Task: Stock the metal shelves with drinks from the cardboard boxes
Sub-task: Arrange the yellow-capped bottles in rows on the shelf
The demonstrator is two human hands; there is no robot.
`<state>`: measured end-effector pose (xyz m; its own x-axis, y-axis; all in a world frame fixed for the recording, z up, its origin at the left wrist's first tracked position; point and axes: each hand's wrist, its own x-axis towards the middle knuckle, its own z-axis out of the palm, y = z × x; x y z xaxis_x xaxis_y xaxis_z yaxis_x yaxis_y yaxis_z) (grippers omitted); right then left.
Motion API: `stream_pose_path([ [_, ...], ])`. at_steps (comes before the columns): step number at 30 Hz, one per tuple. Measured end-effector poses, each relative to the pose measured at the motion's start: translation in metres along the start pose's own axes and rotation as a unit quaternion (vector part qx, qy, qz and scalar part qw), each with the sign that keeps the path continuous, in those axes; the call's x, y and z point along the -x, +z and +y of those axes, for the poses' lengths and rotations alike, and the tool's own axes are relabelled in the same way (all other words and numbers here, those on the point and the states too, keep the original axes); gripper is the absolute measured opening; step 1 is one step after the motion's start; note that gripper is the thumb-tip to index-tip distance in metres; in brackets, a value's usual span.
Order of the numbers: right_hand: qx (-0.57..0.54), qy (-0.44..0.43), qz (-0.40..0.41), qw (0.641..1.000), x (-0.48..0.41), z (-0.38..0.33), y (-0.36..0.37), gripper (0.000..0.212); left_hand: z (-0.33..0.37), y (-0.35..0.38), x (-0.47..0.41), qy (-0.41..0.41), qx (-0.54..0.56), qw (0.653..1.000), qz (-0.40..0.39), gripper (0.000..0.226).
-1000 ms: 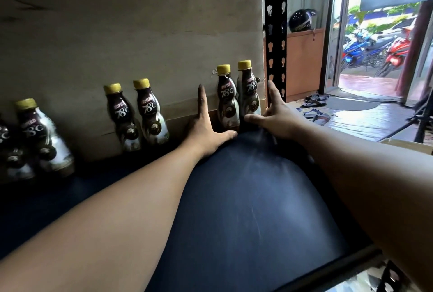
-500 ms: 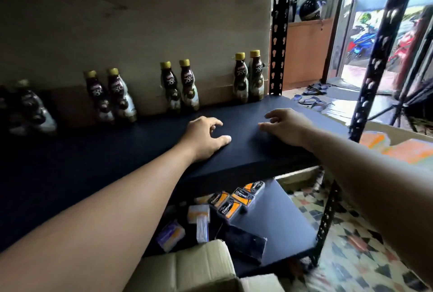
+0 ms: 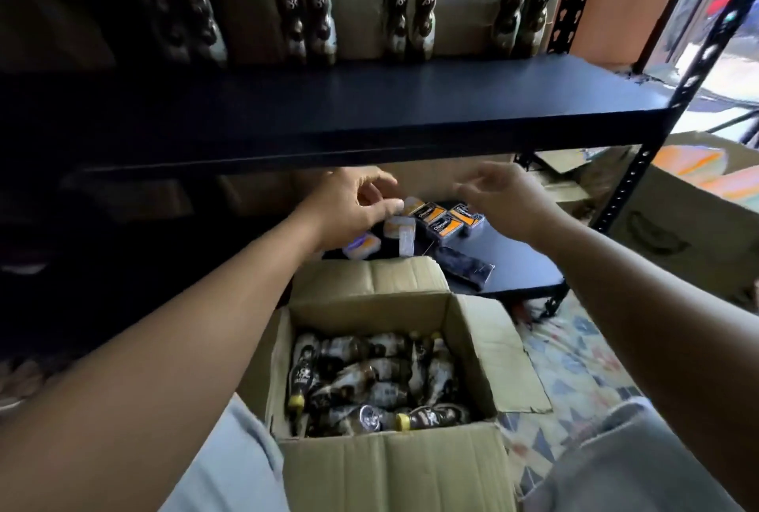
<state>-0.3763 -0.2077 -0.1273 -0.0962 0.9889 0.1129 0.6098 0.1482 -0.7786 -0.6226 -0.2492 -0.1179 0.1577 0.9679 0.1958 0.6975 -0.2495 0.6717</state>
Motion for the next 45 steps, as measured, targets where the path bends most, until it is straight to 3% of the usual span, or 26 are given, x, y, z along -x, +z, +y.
stream_pose_path([
  [3, 0.092, 0.019, -0.182, 0.979, 0.017, 0.017, 0.028, 0.019, -0.030, 0.001, 0.033, -0.088, -0.106, 0.974, -0.178, 0.050],
  [5, 0.162, 0.044, -0.298, 0.940, 0.026, 0.028, 0.045, 0.030, -0.042, 0.002, 0.048, -0.151, -0.191, 0.908, -0.342, 0.066],
  [7, 0.237, 0.054, -0.367, 0.898, 0.031, 0.035, 0.058, 0.047, -0.050, 0.002, 0.058, -0.187, -0.199, 0.875, -0.400, 0.075],
  [9, 0.291, 0.039, -0.367, 0.882, 0.032, 0.037, 0.066, 0.059, -0.058, 0.002, 0.063, -0.179, -0.187, 0.895, -0.362, 0.075],
  [12, 0.307, 0.008, -0.327, 0.894, 0.033, 0.041, 0.082, 0.060, -0.072, 0.010, 0.063, -0.158, -0.171, 0.925, -0.302, 0.075],
  [16, 0.294, -0.007, -0.364, 0.883, 0.039, 0.071, 0.117, 0.048, -0.112, 0.038, 0.073, -0.179, -0.171, 0.906, -0.344, 0.076],
  [20, 0.273, 0.009, -0.373, 0.887, 0.042, 0.105, 0.147, 0.052, -0.152, 0.063, 0.085, -0.194, -0.195, 0.878, -0.392, 0.071],
  [25, 0.194, 0.057, -0.341, 0.918, 0.037, 0.130, 0.163, 0.053, -0.180, 0.083, 0.082, -0.198, -0.167, 0.905, -0.338, 0.067],
  [29, 0.153, 0.100, -0.335, 0.924, 0.036, 0.152, 0.177, 0.047, -0.198, 0.101, 0.085, -0.219, -0.130, 0.908, -0.334, 0.065],
  [33, 0.080, 0.147, -0.266, 0.949, 0.030, 0.172, 0.186, 0.042, -0.213, 0.122, 0.084, -0.233, -0.087, 0.921, -0.298, 0.056],
  [41, 0.080, 0.148, -0.270, 0.948, 0.032, 0.201, 0.200, 0.045, -0.241, 0.172, 0.067, -0.219, -0.089, 0.950, -0.204, 0.057],
  [45, 0.074, 0.160, -0.276, 0.945, 0.032, 0.214, 0.204, 0.048, -0.259, 0.187, 0.058, -0.237, -0.113, 0.944, -0.199, 0.063],
])
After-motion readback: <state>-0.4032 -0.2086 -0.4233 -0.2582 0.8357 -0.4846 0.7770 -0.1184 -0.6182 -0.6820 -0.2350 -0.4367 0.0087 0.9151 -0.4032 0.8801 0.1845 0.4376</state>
